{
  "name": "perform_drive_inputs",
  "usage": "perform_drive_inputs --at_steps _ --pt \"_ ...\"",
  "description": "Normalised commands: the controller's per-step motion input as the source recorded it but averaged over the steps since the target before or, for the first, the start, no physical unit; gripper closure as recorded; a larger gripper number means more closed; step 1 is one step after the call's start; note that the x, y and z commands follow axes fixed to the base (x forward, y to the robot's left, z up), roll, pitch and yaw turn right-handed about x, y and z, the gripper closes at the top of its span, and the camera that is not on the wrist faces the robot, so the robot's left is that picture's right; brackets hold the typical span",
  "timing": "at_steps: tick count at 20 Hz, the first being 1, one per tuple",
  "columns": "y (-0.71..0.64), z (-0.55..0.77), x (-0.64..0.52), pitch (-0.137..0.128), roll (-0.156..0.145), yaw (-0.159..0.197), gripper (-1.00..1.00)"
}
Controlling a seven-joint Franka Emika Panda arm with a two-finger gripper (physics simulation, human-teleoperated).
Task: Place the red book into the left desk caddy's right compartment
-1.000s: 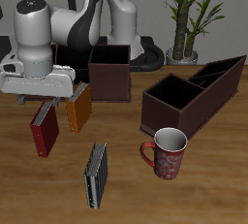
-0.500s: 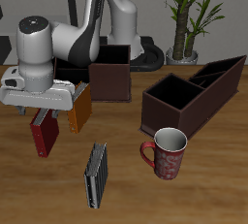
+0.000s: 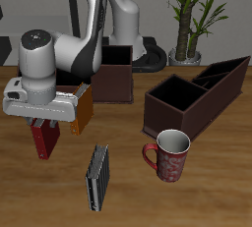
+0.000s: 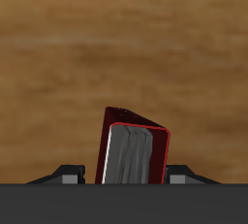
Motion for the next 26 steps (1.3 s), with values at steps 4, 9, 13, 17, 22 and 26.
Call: perform_drive_inputs --at_steps 4,9,13,17,22,26 --pt "-0.04 0.15 0.01 -0.014 -0.012 -0.024 1.00" --pt "-0.03 0.18 0.00 -0.010 -0.046 0.005 1.00" --pt "0.06 0.62 -0.13 -0.052 -0.044 -0.041 1.00" --pt "0.18 0.74 -0.19 -0.064 -0.048 0.028 1.00" --pt "0.13 0.42 -0.06 0.029 -0.071 -0.035 1.00" --pt "0.15 0.63 -0.31 -0.030 -0.051 -0.002 1.00"
